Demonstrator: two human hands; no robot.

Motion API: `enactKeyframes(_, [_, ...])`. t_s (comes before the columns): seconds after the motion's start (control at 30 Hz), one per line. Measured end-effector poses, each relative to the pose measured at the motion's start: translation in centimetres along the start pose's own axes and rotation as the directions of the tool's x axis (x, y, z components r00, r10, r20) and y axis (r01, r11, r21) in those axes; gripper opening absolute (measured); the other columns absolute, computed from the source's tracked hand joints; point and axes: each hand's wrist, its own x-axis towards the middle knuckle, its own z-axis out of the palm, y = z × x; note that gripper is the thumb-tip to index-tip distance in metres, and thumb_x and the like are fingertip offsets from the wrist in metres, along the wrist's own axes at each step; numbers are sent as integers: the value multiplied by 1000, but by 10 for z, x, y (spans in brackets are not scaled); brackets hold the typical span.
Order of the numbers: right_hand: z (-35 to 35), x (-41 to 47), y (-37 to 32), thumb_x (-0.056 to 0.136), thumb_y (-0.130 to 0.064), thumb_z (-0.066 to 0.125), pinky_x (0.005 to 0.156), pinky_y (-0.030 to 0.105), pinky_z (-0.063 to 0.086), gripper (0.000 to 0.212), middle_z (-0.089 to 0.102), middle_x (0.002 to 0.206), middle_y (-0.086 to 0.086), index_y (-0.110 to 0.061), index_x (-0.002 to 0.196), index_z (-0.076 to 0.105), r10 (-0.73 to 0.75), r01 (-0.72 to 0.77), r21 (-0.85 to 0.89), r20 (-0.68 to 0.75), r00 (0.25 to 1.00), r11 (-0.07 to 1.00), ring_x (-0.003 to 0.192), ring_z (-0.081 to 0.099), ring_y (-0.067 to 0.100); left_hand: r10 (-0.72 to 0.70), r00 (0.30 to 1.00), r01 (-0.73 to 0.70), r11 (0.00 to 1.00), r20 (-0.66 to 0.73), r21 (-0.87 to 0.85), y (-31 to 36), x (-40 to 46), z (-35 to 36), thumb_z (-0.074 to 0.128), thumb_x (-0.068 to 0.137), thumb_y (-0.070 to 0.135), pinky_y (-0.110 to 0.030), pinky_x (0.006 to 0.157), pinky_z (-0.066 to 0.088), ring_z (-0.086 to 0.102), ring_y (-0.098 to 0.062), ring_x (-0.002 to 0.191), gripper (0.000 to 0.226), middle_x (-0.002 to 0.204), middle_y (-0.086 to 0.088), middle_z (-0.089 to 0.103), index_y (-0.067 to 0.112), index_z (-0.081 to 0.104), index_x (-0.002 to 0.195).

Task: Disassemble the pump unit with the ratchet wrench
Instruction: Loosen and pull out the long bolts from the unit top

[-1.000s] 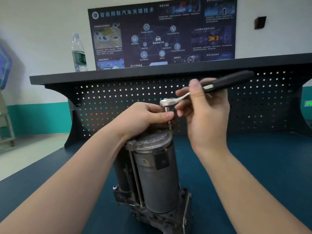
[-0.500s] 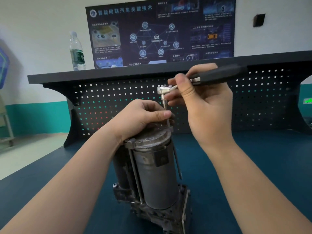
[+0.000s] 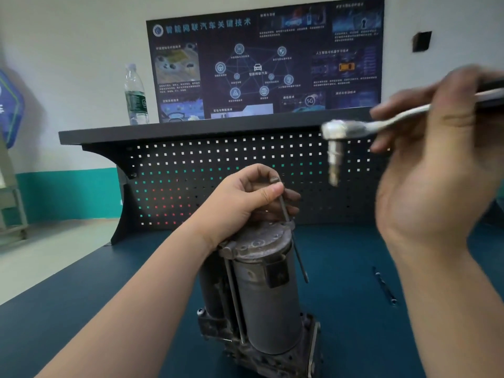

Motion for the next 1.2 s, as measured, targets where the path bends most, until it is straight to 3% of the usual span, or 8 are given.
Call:
enactKeyframes(0.1, [-11,12,4,93,-20,56,58,28,49,10,52,56,-11,-21,86,49,297,-292,-61,87,951,954,50,54,11,-5,1000,5,1000,-14,-19,-1,2,-2,59,80,20,-33,63,57,70,-28,97,13,110,-7,70,15,49,87])
enactKeyframes(0.2, [-21,-7,22,81,-23,75,37,20,33,21,44,45,-9,-22,77,54,719,-653,-315,182,671,689,34,36,7,-12,1000,12,1000,-27,-12,-2,3,-3,61,78,22,-36,65,57,67,-23,104,13,126,-5,60,16,52,86])
enactKeyframes(0.3, [-22,-35,34,72,-23,83,39,7,32,18,59,50,-16,-22,78,66,839,-600,-620,193,509,506,38,49,-4,-24,999,23,1000,-36,-8,-4,5,-5,63,78,23,-35,68,56,64,-23,107,15,126,-9,55,16,52,87])
enactKeyframes(0.4, [-18,-43,36,80,-15,78,39,3,33,15,58,48,-22,-26,83,67,865,-660,-564,261,428,497,40,51,-10,-36,999,36,999,-17,-7,-5,7,-6,65,83,27,-34,68,56,62,-28,109,17,115,-8,59,18,53,89])
enactKeyframes(0.63, [8,-14,37,84,-17,73,44,15,33,25,47,42,-15,-19,69,53,756,-553,-572,199,623,606,36,42,-1,-200,959,230,963,-200,140,-7,11,-11,23,73,82,-36,66,54,73,-34,81,82,112,-7,70,23,40,128])
enactKeyframes(0.97, [51,62,24,96,-22,58,43,21,36,16,45,63,-2,-15,83,52,645,-511,-471,179,743,719,40,37,3,-201,951,258,934,-236,245,-10,13,-12,17,75,84,-30,71,52,71,-24,68,74,65,-9,69,20,52,94])
enactKeyframes(1.07, [22,73,46,94,-29,60,41,21,38,13,57,76,2,-17,90,57,772,-537,-682,62,633,496,42,41,4,-180,970,233,883,-165,407,-2,10,-4,27,96,61,-17,61,47,63,-7,59,61,59,1,66,16,62,76])
enactKeyframes(1.2, [-66,3,90,94,-21,62,45,23,38,16,61,75,9,-7,101,59,937,-455,-888,-211,279,-65,52,47,16,-225,974,136,608,6,782,3,8,4,51,93,47,-20,77,42,59,7,74,24,79,19,67,33,68,83])
